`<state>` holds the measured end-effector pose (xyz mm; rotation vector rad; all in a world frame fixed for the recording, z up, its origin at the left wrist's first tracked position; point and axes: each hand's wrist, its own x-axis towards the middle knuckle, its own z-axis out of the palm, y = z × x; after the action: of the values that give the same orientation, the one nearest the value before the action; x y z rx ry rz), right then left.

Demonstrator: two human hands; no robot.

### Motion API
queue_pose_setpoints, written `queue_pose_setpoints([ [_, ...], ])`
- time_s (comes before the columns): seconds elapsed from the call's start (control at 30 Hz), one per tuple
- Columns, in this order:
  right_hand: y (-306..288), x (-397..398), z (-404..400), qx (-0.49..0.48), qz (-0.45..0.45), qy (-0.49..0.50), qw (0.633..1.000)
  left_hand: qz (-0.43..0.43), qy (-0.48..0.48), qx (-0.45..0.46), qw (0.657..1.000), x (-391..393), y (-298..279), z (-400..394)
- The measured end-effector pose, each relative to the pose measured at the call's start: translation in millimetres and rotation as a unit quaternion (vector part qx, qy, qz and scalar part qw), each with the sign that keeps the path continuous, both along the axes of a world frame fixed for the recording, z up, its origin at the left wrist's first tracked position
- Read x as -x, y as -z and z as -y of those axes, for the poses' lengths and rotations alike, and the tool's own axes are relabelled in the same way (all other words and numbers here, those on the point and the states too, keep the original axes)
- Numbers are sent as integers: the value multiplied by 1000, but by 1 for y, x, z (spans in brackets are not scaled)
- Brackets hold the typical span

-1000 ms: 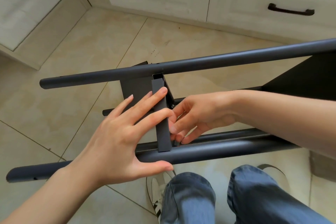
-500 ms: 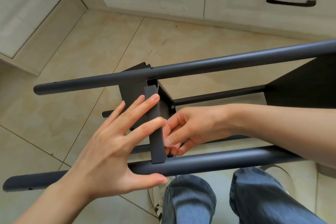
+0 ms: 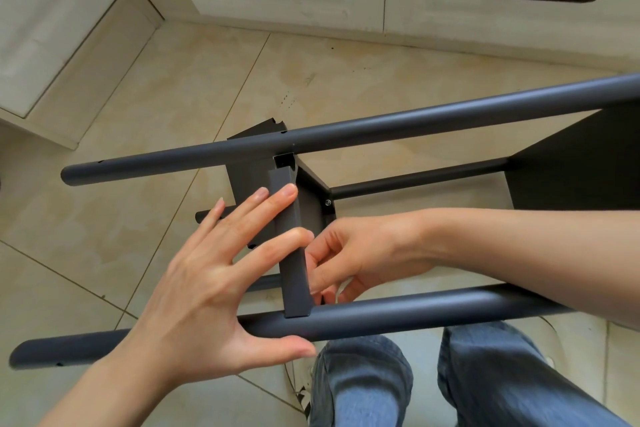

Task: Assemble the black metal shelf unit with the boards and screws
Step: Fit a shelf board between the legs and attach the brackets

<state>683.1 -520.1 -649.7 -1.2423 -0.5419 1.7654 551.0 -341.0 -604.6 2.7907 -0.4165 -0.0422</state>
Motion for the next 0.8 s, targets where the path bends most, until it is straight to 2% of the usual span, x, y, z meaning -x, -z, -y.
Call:
queue_pose_setpoints([
  [0.13,-3,-5,2,15,-23,-20,999,-1,-1,-4,1000,1,1,0],
  [0.5,-6,-3,0,32,26,-28,999,-1,-5,5,1000,1,1,0],
  [0.8,-5,0,-1,24,2,-23,999,2,-4,8,1000,3,2,0],
])
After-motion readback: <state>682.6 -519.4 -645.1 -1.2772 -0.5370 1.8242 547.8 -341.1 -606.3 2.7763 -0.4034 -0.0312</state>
